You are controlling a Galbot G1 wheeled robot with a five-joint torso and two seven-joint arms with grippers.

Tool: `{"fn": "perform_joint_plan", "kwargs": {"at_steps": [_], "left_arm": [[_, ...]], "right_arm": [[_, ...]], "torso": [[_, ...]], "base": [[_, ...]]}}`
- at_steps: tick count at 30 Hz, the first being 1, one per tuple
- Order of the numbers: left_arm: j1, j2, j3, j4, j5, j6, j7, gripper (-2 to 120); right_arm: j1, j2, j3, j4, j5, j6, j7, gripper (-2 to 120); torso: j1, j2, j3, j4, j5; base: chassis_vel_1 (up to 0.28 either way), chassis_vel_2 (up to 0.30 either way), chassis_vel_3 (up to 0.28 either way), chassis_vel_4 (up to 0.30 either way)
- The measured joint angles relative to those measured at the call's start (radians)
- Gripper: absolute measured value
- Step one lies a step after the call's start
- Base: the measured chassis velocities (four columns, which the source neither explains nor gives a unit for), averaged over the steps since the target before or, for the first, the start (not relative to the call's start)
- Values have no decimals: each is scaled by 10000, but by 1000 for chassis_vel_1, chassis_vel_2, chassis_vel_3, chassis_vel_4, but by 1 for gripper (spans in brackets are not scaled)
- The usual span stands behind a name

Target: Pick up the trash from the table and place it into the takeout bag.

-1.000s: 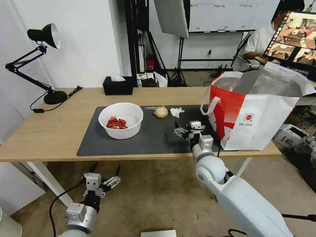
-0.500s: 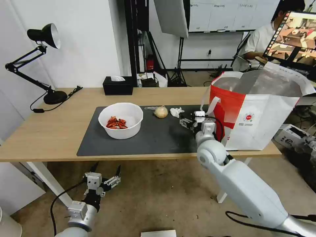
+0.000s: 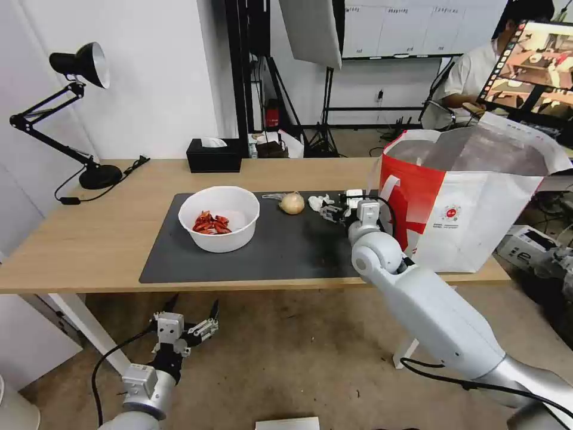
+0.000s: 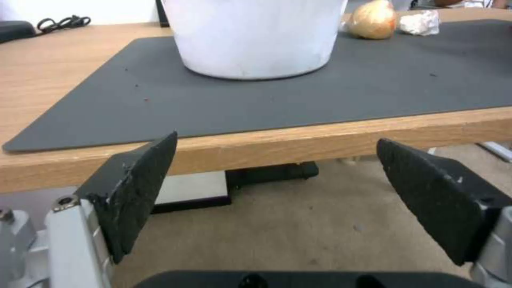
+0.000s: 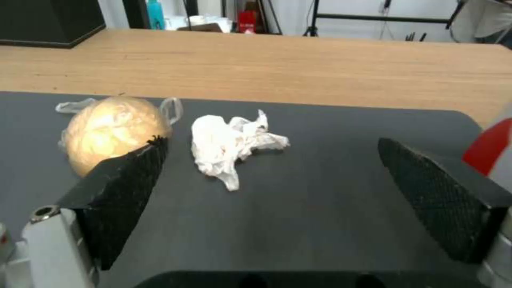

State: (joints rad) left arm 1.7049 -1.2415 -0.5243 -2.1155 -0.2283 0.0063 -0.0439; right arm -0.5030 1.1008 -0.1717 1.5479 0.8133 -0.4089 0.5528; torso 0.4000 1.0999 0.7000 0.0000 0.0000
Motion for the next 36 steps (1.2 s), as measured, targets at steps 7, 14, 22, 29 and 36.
{"fn": "perform_joint_plan", "kwargs": {"at_steps": [7,14,22,29,36], "left_arm": [[-53,27,-18,2,-58,7,3,100],[-141,29,-24,21,-119,16,6,100],[-186,75,-79,57,-299,20,30,100],[-197,93,-90,58,-349,20,128,100],[-195,114,-99,55,-349,20,143,100]], "right_arm": [[435,266,-142,-578,93,-99,-133,100],[1149,760,-315,-1670,106,-351,-141,100],[1607,1145,-316,-2707,94,-493,-149,100],[1948,1388,-309,-3435,89,-799,-381,100],[2289,1520,-342,-3962,63,-854,-821,100]], "torso": [[0,0,0,0,0],[1,1,0,0,0],[0,1,-1,0,0],[1,1,0,0,0],[0,1,0,0,0]], "base": [[0,0,0,0],[0,0,0,0],[0,0,0,0],[0,0,0,0],[0,0,0,0]]}}
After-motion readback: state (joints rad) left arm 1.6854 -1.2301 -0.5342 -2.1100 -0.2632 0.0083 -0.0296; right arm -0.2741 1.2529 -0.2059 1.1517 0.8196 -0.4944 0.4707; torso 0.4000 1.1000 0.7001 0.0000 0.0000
